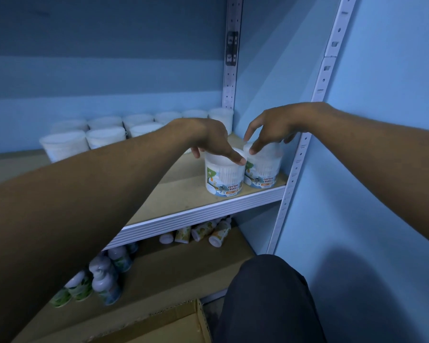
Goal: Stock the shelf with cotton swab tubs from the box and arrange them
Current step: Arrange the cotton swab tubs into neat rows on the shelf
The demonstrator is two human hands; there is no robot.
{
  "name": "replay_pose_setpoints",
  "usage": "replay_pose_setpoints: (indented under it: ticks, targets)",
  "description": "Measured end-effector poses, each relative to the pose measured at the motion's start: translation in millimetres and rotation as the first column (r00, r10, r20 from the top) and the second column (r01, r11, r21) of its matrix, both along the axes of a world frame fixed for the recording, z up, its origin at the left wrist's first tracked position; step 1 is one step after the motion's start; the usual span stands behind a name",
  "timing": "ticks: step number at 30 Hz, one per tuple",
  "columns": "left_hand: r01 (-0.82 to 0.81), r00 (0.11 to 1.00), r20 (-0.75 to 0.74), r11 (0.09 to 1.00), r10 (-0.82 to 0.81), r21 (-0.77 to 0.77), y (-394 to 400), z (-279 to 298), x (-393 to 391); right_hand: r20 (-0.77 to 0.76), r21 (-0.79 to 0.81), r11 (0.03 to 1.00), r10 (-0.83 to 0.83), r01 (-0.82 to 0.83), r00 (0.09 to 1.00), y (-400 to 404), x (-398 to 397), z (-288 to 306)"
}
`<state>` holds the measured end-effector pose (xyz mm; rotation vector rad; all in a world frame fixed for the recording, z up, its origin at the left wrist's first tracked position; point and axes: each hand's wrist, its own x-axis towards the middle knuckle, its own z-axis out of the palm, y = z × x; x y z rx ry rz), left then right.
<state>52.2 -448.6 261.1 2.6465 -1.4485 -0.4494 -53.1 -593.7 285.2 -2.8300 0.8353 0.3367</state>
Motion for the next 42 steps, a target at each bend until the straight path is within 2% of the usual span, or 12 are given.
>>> replay_pose_setpoints:
  ticks: [4,8,14,18,26,33,42]
  targets:
    - [0.010,0.997,0.073,0.999,-0.008,-0.034,18,9,11,0.106,-0.048,0.998,0.038,-0.033,0.994,7,14,6]
    - [-0.021,0.976,0.216,0.999,0.031,-0.046,41,16,32,0.146,-0.061,0.996,0.075,-0.067,0.986,20,35,5]
    - [-0.083,0.944,0.316,0.996,0.092,-0.043,79,19,72,0.186,-0.145,0.977,0.183,-0.157,0.965,46,72,-1]
    - [-0.147,0.940,0.301,0.987,0.159,-0.063,97,19,94,0.165,-0.148,0.971,0.210,-0.186,0.964,61,95,-3]
    - [-0.162,0.947,0.267,0.984,0.177,-0.080,110,13,122,0.149,-0.123,0.974,0.209,-0.192,0.967,78,131,-9]
    - [-0.126,0.955,0.253,0.986,0.151,-0.113,95,-2,147,0.163,-0.177,0.965,0.221,-0.191,0.962,76,160,-27]
    - [-0.111,0.956,0.266,0.992,0.121,-0.054,63,-18,182,0.227,-0.132,0.979,0.180,-0.153,0.957,58,198,-49]
